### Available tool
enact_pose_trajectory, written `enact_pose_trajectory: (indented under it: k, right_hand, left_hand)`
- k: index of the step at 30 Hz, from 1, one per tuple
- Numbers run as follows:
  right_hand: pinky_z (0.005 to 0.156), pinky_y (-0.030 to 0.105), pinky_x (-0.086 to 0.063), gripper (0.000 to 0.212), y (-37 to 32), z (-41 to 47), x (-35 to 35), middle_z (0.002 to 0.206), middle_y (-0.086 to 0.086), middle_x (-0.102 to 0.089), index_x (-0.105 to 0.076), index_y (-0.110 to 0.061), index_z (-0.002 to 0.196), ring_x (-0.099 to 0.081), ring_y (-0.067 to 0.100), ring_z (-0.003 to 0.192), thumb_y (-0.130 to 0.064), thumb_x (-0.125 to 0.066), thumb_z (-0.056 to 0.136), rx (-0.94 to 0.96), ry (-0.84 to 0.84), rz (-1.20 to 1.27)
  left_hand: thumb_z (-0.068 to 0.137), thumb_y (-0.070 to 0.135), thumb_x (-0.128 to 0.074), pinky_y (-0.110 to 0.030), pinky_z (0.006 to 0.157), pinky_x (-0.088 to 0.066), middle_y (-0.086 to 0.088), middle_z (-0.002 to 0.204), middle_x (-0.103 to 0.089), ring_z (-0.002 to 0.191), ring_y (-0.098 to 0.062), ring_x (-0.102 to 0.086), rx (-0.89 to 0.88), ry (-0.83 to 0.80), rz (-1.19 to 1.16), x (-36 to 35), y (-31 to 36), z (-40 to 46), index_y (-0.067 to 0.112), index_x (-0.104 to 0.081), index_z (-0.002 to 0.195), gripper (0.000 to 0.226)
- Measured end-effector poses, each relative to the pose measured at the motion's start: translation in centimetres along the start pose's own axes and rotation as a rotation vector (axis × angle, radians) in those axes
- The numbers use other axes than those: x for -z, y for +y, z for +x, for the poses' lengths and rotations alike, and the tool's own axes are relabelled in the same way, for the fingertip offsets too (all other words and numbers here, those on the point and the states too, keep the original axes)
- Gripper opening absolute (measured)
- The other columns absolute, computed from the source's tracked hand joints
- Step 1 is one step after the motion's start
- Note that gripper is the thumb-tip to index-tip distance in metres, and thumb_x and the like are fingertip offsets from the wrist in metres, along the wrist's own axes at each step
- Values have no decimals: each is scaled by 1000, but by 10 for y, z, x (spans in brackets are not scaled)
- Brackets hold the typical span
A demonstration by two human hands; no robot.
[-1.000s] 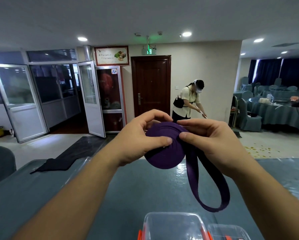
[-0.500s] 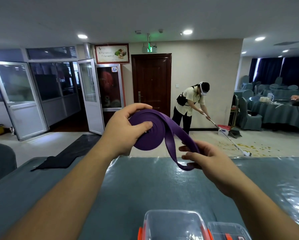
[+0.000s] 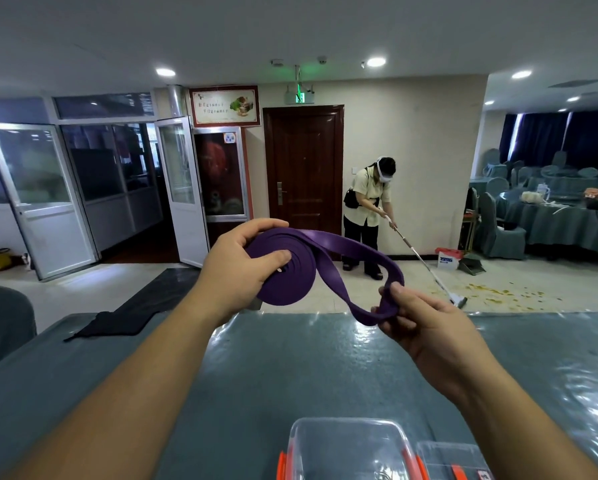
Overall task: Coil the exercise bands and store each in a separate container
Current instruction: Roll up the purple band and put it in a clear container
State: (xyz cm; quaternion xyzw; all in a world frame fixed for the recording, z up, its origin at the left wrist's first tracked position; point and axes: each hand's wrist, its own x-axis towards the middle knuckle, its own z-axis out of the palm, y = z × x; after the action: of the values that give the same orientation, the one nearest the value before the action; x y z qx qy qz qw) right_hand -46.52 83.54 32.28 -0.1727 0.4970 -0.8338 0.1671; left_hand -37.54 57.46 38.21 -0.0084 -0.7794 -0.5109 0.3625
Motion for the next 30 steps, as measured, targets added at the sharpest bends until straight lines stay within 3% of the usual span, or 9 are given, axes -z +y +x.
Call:
enact_pose_trajectory:
  k: [3, 7, 9, 11, 13, 20, 25, 28, 30]
  right_hand:
    - [78, 29, -63, 18, -2, -1, -6, 79, 7, -74, -84, -15, 77, -73, 19, 82, -26, -72, 83, -39, -55, 199]
    - [99, 40, -53, 22, -7, -2, 0, 85, 6, -69, -78, -13, 87, -71, 21, 89, -32, -69, 88, -116, -102, 385]
    - [94, 39, -56, 16, -6, -1, 3, 83, 7, -68, -73, -11, 89, -71, 21, 85, -27, -70, 88, -96, -92, 354]
    - [80, 35, -63, 10, -2, 3, 4, 83, 11, -69, -70, -8, 90, -73, 22, 81, -15, -73, 84, -67, -53, 246]
    - [72, 33, -64, 19, 1, 5, 6, 86, 16, -73, -73, 0, 96, -76, 26, 81, -6, -74, 78, -54, -17, 189]
    - [70, 37, -64, 27, 11, 5, 19, 86, 15, -74, -81, 0, 101, -76, 27, 80, 0, -71, 76, -107, 29, 149]
    - [94, 40, -52, 32, 8, 6, 13, 119, 17, -73, -76, -16, 114, -67, 30, 111, 3, -64, 91, 42, 141, -214]
    - [93, 30, -48, 41, -15, 3, -7, 123, -8, -71, -71, -31, 123, -63, 11, 119, -5, -67, 92, 261, 136, -550]
    - [91, 18, -51, 37, -33, 1, -22, 117, -19, -73, -71, -36, 124, -65, -3, 113, -15, -70, 93, 426, 54, -689]
  left_hand:
    - [83, 20, -86, -25, 69, -63, 21, 107, -74, 96, 0, -70, 32, -18, -27, -4, -4, -1, 49, -72, 113, 44]
    - [84, 14, -85, -26, 69, -62, 17, 107, -76, 96, -3, -72, 65, -14, -96, -3, -6, -1, 46, -74, 111, 44]
    - [83, 13, -85, -27, 69, -62, 14, 108, -76, 97, -5, -73, 68, -38, -115, -1, -5, -1, 46, -75, 111, 44]
    - [82, 14, -86, -27, 70, -62, 12, 110, -76, 99, -7, -73, 66, -57, -127, -1, -4, -1, 44, -75, 113, 44]
    - [81, 16, -86, -26, 71, -62, 9, 111, -77, 100, -10, -74, 60, -65, -141, 0, -1, -1, 42, -75, 114, 43]
    - [77, 20, -85, -25, 71, -61, 5, 112, -78, 101, -15, -75, 54, -94, -168, 1, 6, -2, 39, -75, 116, 44]
    - [84, 14, -84, -20, 68, -60, 14, 108, -77, 97, -7, -74, 10, -185, -77, -5, 15, -7, 44, -75, 113, 42]
    - [85, 12, -82, -19, 71, -59, 14, 108, -77, 98, -6, -73, -28, -240, -26, -10, 22, -11, 44, -74, 112, 42]
    - [86, 11, -82, -22, 75, -60, 14, 110, -76, 101, -7, -73, -44, -284, 2, -12, 27, -13, 44, -74, 113, 43]
